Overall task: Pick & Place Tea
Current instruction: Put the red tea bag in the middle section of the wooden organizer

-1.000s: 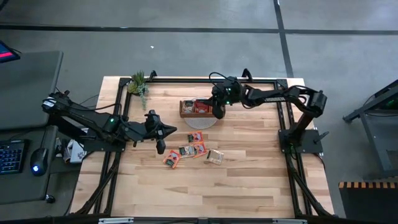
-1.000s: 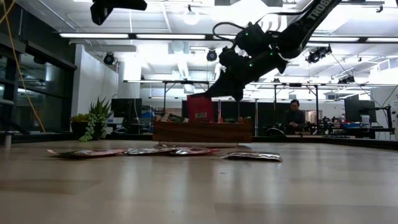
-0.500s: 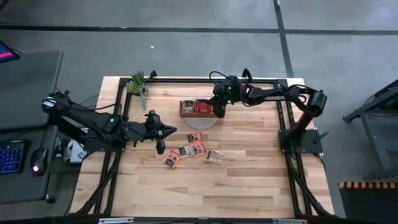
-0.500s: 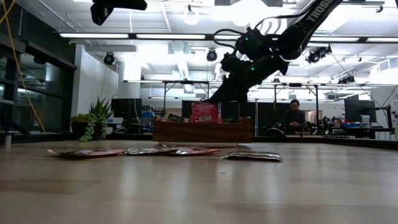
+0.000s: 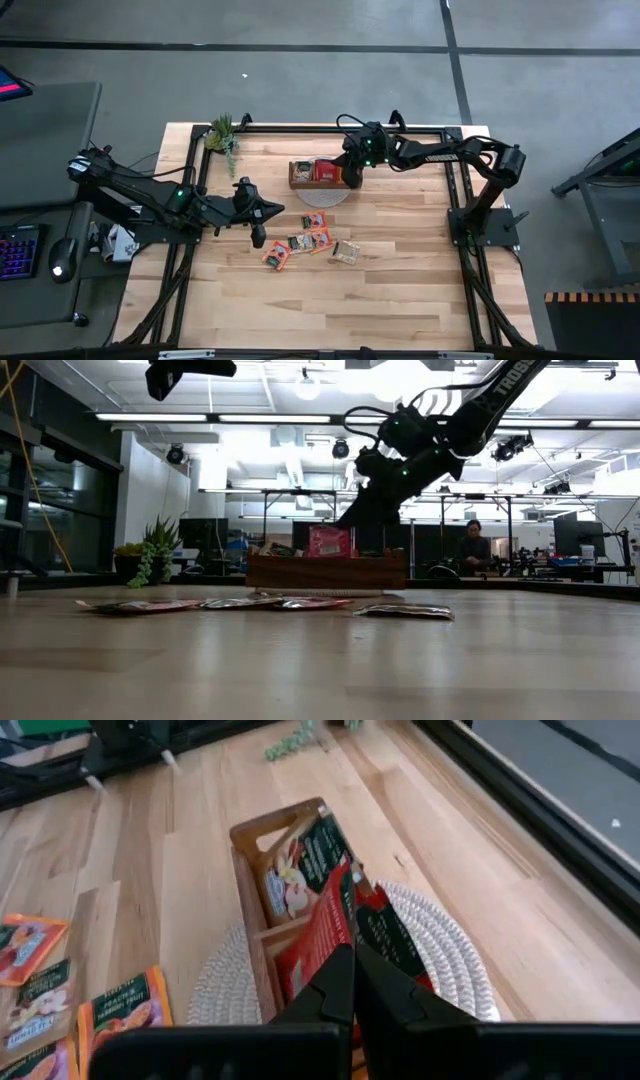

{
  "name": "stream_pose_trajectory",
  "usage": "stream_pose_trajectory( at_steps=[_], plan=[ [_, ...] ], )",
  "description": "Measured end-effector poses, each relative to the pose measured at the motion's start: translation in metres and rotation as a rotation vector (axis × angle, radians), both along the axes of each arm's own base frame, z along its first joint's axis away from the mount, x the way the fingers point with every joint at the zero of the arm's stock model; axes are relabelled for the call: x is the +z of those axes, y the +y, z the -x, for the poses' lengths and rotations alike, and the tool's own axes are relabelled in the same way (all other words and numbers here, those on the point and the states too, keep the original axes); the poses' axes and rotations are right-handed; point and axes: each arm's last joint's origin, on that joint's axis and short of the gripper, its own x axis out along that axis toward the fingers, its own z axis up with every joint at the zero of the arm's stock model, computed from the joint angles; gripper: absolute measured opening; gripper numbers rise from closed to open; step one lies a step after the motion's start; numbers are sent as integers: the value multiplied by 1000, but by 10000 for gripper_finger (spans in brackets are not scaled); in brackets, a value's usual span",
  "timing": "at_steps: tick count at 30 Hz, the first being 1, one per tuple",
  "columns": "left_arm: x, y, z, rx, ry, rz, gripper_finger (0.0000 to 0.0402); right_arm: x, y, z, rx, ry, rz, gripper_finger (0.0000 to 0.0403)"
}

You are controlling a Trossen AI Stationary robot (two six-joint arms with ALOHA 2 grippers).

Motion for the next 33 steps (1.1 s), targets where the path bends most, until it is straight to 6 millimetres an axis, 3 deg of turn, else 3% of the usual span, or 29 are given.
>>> stream_pose_trajectory(
  at_steps=[9, 17, 33],
  plan=[
    [0, 0, 0, 0, 1, 0, 1, 1, -3, 0, -13, -17, -1, 0],
    [0, 0, 0, -13, 7, 4, 1, -26, 2, -9, -9, 39, -59, 0],
    [-1, -1, 0, -41, 11, 18, 1, -24, 1, -9, -5, 26, -57, 10]
  ],
)
